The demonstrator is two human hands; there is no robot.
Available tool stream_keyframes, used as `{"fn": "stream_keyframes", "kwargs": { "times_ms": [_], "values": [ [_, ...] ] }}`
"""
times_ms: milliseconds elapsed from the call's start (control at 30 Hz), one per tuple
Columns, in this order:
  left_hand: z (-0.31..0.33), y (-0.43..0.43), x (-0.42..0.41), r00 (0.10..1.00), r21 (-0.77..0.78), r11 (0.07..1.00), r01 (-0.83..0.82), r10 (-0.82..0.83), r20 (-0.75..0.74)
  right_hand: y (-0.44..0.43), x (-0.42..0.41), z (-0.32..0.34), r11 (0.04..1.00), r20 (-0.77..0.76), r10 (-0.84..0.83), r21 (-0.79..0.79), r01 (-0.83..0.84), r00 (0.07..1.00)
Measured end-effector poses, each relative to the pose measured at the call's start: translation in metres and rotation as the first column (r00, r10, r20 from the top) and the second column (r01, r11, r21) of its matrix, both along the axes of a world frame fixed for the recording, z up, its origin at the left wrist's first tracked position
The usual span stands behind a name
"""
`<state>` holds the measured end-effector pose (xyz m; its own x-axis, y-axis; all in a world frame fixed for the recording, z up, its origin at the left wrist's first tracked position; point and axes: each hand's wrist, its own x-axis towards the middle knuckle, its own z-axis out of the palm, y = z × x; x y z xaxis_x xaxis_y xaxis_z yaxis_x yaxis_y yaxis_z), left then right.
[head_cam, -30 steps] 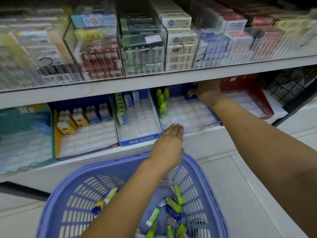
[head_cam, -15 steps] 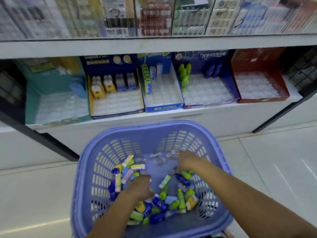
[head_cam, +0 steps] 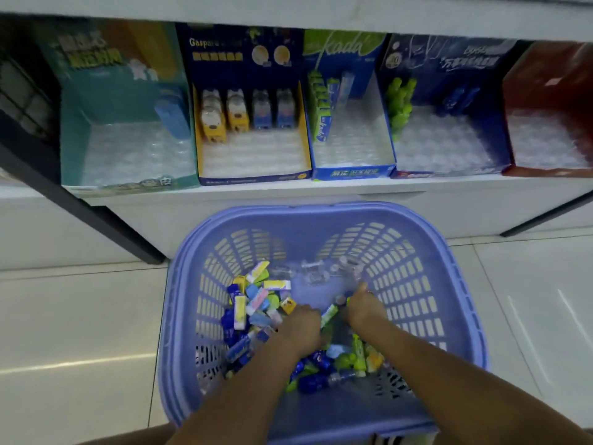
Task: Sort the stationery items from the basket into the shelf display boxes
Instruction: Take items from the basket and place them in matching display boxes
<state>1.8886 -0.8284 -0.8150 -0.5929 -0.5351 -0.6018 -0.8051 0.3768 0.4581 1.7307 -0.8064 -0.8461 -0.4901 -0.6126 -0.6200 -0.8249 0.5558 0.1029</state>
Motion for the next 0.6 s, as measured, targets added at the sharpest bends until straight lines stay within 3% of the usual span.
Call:
{"fn": "stream_keyframes", "kwargs": {
  "times_ms": [67, 233, 333, 400, 433, 500, 567, 600],
  "values": [
    [-0.002, 0.002, -0.011, 0.999, 0.024, 1.000, -0.001, 0.000, 0.043, -0.002, 0.006, -0.002, 0.991, 0.017, 0.059, 0.115, -0.061, 0.998],
    [-0.013, 0.002, -0.023, 0.987, 0.113, 0.990, -0.087, 0.070, 0.146, -0.003, 0.016, -0.008, 0.962, 0.258, 0.129, 0.201, -0.184, 0.957],
    [-0.018, -0.008, -0.022, 0.959, 0.208, 0.954, -0.216, 0.167, 0.227, -0.011, 0.009, 0.007, 0.979, 0.398, -0.049, 0.202, -0.035, 0.916],
    [-0.013, -0.018, -0.018, 0.920, 0.293, 0.881, -0.373, 0.309, 0.242, -0.018, 0.000, 0.024, 0.981, 0.509, -0.184, 0.153, 0.122, 0.841],
    [-0.010, -0.023, -0.016, 0.876, 0.357, 0.801, -0.481, 0.425, 0.226, -0.020, -0.004, 0.034, 0.964, 0.589, -0.261, 0.118, 0.239, 0.765],
    [0.002, -0.030, -0.012, 0.679, 0.569, 0.495, -0.657, 0.717, 0.161, -0.024, -0.008, 0.057, 0.866, 0.779, -0.363, 0.078, 0.494, 0.512],
    [0.023, -0.036, -0.009, 0.420, 0.769, 0.188, -0.611, 0.900, 0.114, -0.026, -0.007, 0.082, 0.757, 0.916, -0.301, 0.062, 0.651, 0.263],
    [0.034, -0.038, -0.009, 0.340, 0.849, 0.096, -0.520, 0.935, 0.102, -0.026, -0.004, 0.092, 0.714, 0.953, -0.239, 0.041, 0.699, 0.188]
  ]
}}
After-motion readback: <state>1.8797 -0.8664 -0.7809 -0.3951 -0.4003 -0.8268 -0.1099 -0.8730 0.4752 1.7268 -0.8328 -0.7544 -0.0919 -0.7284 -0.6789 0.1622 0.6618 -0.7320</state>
